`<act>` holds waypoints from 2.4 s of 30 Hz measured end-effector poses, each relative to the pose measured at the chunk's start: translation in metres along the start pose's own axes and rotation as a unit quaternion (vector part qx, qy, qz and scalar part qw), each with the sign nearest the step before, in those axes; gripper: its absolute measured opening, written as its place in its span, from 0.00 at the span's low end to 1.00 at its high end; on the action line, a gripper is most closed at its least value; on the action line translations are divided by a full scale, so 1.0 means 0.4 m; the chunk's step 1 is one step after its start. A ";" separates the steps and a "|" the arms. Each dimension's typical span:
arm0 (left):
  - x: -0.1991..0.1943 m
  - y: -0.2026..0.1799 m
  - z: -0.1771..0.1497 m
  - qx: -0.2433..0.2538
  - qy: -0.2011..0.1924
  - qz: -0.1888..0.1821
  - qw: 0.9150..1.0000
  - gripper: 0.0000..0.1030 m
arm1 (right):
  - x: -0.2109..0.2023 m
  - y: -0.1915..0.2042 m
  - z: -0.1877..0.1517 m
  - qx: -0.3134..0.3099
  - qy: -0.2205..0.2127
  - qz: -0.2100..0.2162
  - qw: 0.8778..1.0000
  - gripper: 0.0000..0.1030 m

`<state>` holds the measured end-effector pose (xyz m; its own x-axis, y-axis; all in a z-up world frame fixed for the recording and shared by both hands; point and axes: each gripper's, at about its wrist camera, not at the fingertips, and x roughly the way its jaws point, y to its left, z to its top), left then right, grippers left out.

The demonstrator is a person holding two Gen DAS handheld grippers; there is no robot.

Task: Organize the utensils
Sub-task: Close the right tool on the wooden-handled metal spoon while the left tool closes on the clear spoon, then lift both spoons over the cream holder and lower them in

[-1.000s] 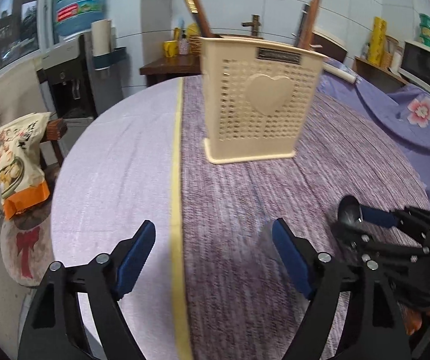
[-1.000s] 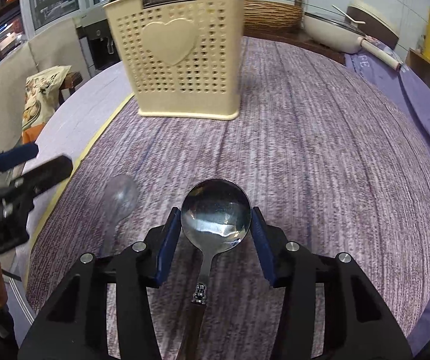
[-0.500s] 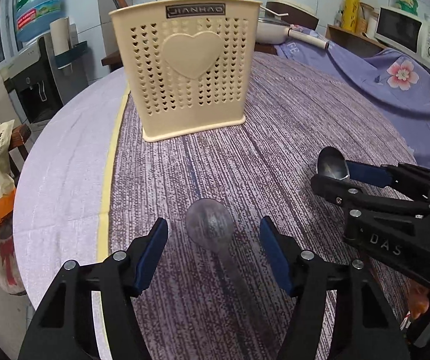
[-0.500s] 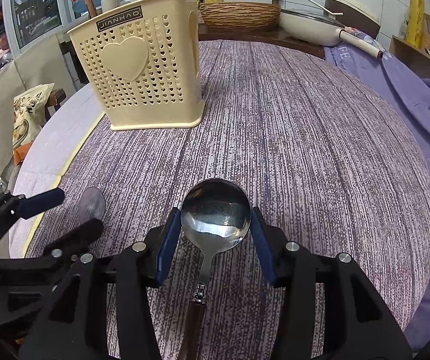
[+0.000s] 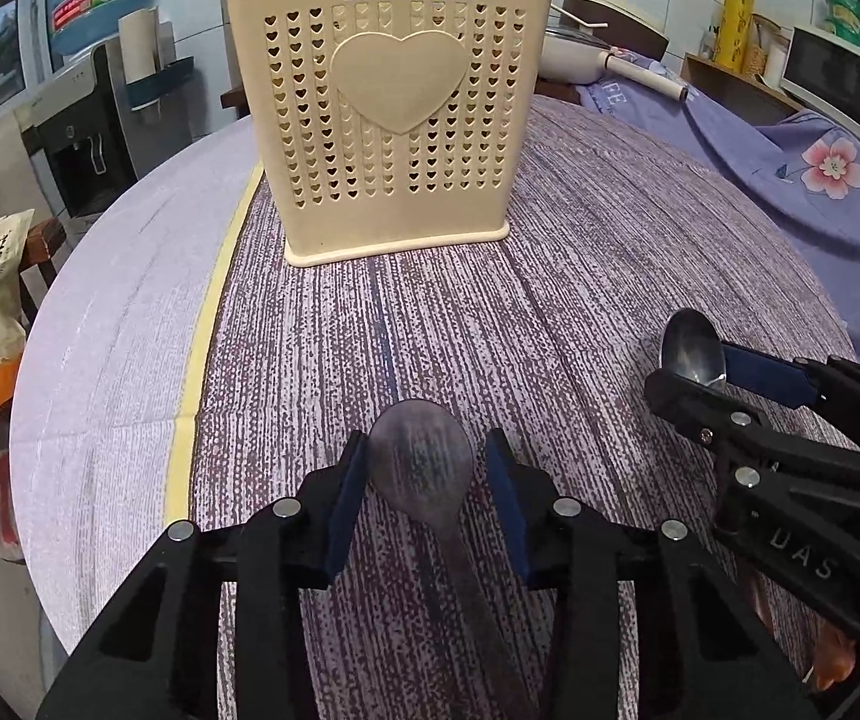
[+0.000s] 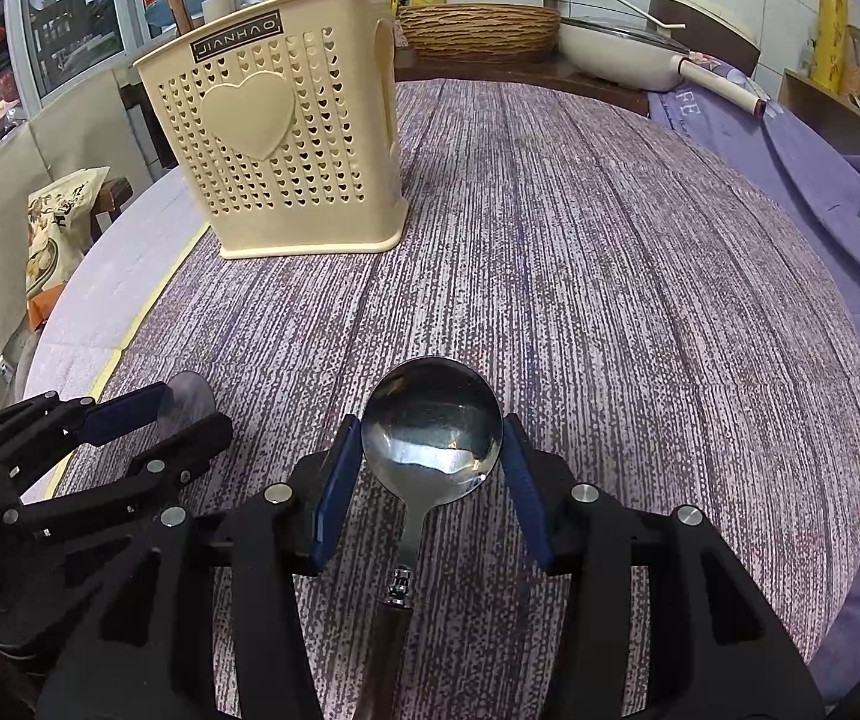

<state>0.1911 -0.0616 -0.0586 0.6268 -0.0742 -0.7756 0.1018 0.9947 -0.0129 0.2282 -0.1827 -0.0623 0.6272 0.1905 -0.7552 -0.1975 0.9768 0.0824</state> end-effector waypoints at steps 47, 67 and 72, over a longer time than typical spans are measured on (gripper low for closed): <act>-0.253 0.076 0.099 -0.013 -0.159 -0.028 0.987 0.33 | -0.256 0.076 0.101 -0.044 -0.101 0.057 0.992 0.46; -0.368 0.127 0.298 -0.013 -0.226 -0.046 0.973 0.33 | -0.343 0.095 0.326 -0.062 -0.156 0.089 0.982 0.46; -0.432 0.150 0.402 -0.029 -0.270 -0.035 0.962 0.33 | -0.411 0.116 0.444 -0.065 -0.207 0.084 0.973 0.46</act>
<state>0.2131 -0.0004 0.1762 0.9315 -0.1525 -0.3302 0.1260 0.9869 -0.1003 0.2498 -0.1514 0.1811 0.8220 0.3952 -0.4100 -0.3997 0.9132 0.0791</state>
